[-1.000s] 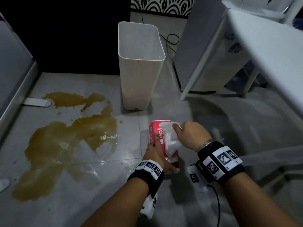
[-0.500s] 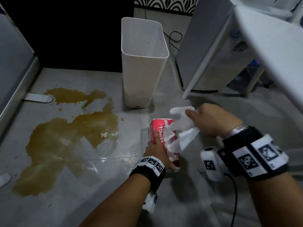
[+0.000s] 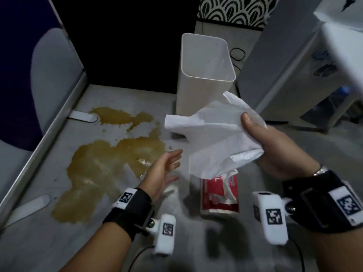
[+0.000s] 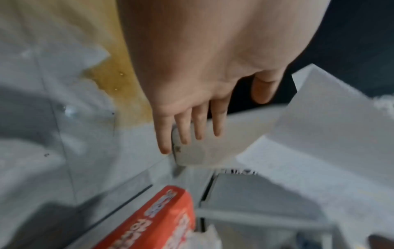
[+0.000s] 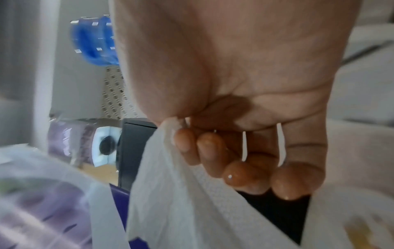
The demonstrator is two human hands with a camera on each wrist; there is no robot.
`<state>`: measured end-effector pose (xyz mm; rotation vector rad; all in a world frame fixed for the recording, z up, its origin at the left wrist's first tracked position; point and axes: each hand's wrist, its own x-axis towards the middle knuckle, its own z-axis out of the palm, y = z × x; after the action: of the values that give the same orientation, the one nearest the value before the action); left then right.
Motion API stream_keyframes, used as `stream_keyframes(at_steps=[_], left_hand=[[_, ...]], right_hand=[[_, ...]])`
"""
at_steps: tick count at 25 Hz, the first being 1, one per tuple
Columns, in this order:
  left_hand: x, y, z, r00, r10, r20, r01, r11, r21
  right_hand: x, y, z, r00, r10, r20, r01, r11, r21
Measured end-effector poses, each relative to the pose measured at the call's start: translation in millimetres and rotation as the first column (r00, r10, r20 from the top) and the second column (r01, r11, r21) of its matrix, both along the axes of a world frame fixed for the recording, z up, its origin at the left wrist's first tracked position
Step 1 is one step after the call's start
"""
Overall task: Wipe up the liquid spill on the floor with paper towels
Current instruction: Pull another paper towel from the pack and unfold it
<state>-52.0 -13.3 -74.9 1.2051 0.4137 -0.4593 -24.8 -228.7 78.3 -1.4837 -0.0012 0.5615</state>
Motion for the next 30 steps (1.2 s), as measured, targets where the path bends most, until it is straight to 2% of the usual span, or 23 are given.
stream_keyframes(at_steps=[1, 2, 4, 6, 8, 10, 13, 15, 21, 25, 27, 30], left_hand=[[-3, 16, 7, 0.997, 0.070, -0.041, -0.076, 0.981, -0.180], [-6, 31, 13, 0.990, 0.130, -0.047, -0.138, 0.948, -0.287], [-20, 57, 24, 0.986, 0.168, -0.022, -0.164, 0.923, -0.348], [-34, 82, 28, 0.987, 0.162, -0.012, -0.159, 0.945, -0.285], [-44, 105, 20, 0.980, 0.197, 0.006, -0.195, 0.974, -0.111], [-53, 127, 13, 0.965, 0.262, 0.000, -0.262, 0.965, 0.025], [-69, 155, 3, 0.951, 0.307, 0.024, -0.308, 0.941, 0.138], [-78, 171, -2, 0.939, 0.343, 0.033, -0.344, 0.926, 0.157], [-99, 208, -13, 0.885, 0.466, 0.014, -0.466, 0.885, 0.007], [-111, 222, -26, 0.945, 0.319, 0.076, -0.327, 0.926, 0.189], [-113, 226, -30, 0.969, 0.243, 0.036, -0.245, 0.949, 0.197], [-110, 217, -30, 0.996, -0.031, -0.088, 0.045, 0.986, 0.161]], right_hand=[[-2, 11, -10, 0.997, 0.041, -0.064, -0.036, 0.996, 0.084], [-2, 21, -21, 0.991, 0.067, -0.113, -0.052, 0.990, 0.129], [-4, 40, -44, 0.981, 0.073, -0.181, -0.050, 0.990, 0.129], [-5, 56, -71, 0.984, 0.046, -0.171, -0.044, 0.999, 0.013], [-8, 67, -92, 0.993, 0.034, -0.109, -0.047, 0.992, -0.116], [-10, 82, -107, 0.994, 0.032, -0.105, -0.047, 0.988, -0.146], [-13, 106, -122, 0.988, -0.015, -0.155, -0.007, 0.990, -0.139], [-14, 122, -134, 0.977, -0.043, -0.207, 0.021, 0.994, -0.108], [-17, 160, -161, 0.923, -0.059, -0.380, 0.072, 0.997, 0.019], [-18, 181, -167, 0.958, 0.002, -0.286, -0.039, 0.991, -0.124], [-14, 189, -169, 0.969, 0.035, -0.243, -0.081, 0.980, -0.183], [-11, 200, -170, 0.957, 0.205, -0.207, -0.253, 0.937, -0.239]])
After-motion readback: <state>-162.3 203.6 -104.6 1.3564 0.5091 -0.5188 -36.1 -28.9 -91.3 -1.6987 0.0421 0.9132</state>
